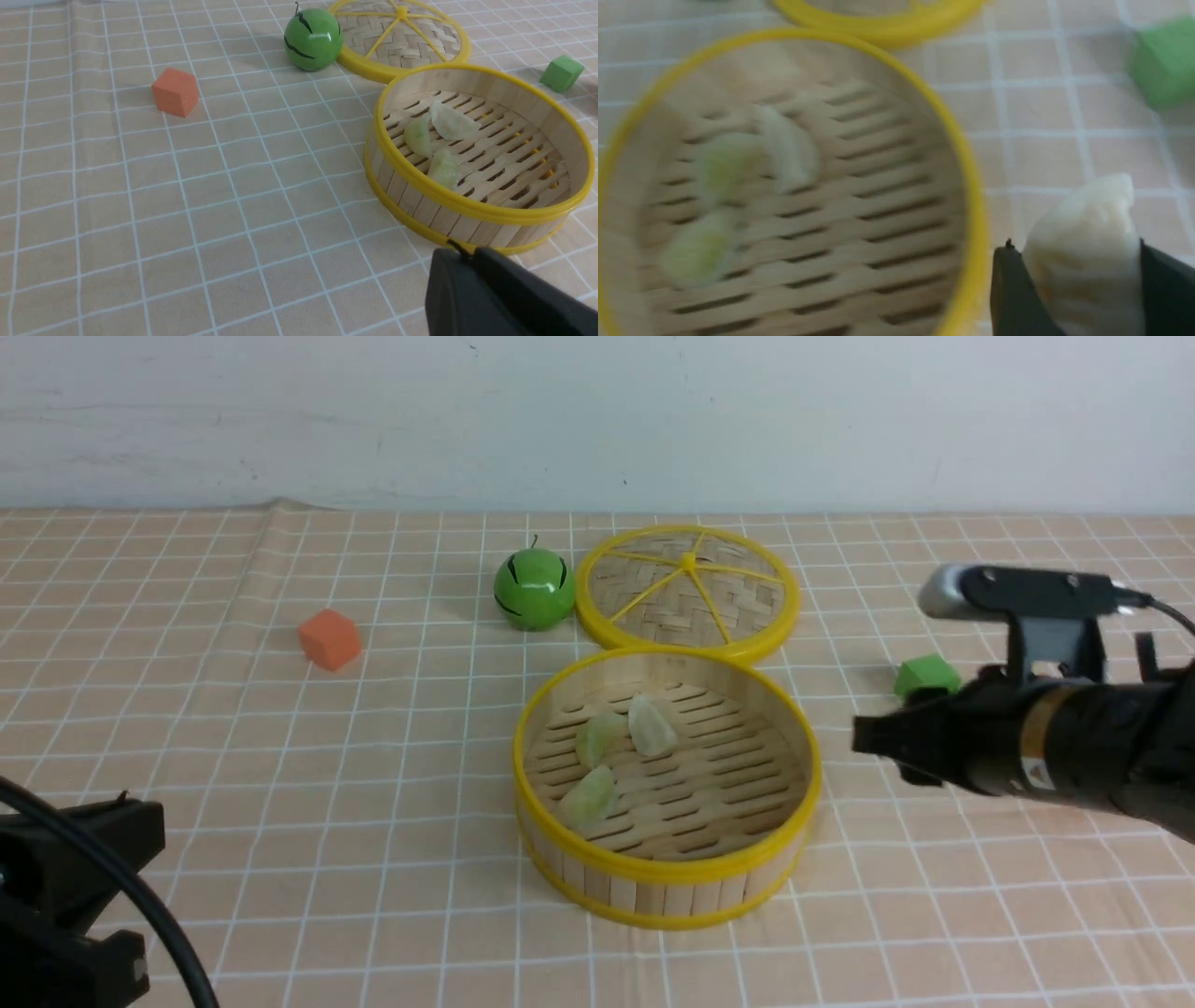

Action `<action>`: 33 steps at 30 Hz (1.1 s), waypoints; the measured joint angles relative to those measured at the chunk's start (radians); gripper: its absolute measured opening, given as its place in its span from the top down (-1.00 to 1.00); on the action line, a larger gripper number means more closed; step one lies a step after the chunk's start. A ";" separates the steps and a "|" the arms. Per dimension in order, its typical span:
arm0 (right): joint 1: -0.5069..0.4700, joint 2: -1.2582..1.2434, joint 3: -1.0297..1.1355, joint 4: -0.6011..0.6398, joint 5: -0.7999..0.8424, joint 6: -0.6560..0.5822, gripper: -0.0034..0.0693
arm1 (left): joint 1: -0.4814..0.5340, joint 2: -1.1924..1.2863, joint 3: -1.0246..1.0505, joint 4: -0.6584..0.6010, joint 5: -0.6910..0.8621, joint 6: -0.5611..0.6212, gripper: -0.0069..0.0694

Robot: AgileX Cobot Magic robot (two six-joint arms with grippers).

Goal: Put the dumplings into the steamer on the table with the brown tablecloth.
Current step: 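Place the dumpling in the bamboo steamer basket with the right gripper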

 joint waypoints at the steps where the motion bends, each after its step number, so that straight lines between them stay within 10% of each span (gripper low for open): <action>1: 0.030 0.014 -0.023 -0.011 -0.018 0.000 0.09 | 0.000 0.000 0.000 0.002 -0.006 0.000 0.72; 23: 0.137 0.388 -0.256 -0.093 -0.082 0.043 -0.16 | 0.000 0.000 0.000 0.002 0.017 0.000 0.69; 33: 0.155 -0.077 -0.258 -0.028 0.375 -0.132 -0.17 | 0.000 0.000 0.000 0.002 0.020 0.000 0.67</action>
